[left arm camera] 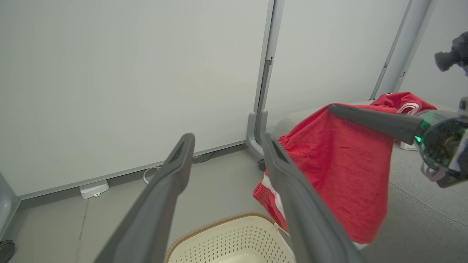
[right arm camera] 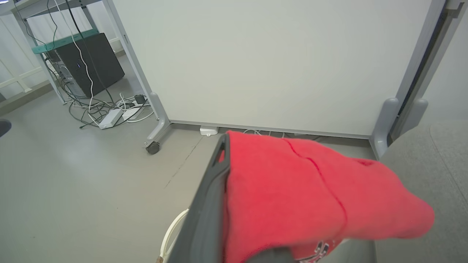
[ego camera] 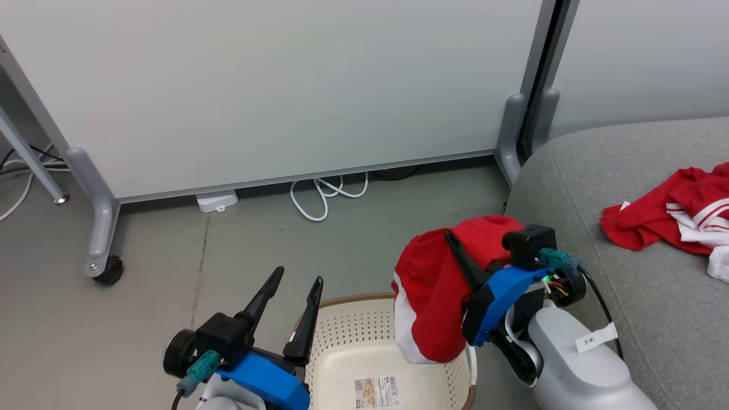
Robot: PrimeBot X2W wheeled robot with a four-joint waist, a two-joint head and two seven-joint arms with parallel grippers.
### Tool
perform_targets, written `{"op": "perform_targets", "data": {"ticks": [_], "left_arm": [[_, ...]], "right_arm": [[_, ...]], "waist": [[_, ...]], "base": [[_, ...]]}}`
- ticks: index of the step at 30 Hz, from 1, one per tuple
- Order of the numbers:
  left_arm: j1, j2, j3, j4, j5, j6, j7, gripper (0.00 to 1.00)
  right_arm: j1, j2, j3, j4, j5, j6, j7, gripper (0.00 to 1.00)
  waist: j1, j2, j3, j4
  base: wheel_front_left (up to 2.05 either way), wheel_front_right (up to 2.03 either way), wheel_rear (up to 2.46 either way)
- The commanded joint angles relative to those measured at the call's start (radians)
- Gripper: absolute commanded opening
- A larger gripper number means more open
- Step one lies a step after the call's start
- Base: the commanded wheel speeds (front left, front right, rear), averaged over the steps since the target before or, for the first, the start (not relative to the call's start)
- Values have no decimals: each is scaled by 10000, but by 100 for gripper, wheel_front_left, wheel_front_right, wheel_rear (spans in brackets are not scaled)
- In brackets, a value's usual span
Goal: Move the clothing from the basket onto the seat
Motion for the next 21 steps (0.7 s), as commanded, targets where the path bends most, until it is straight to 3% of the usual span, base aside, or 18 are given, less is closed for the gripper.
{"op": "perform_targets", "data": {"ticks": [1, 21], "left_arm": [[160, -33, 138, -120, 89, -50, -30, 100], [792, -141, 435, -307, 213, -72, -30, 100]], "right_arm": [[137, -27, -46, -97, -51, 5, 12, 0], [589, 25, -492, -782, -396, 5, 445, 0]], "waist": [[0, -1, -2, -2], [0, -1, 13, -317]], "base": [[0, 0, 0], [0, 0, 0]]}}
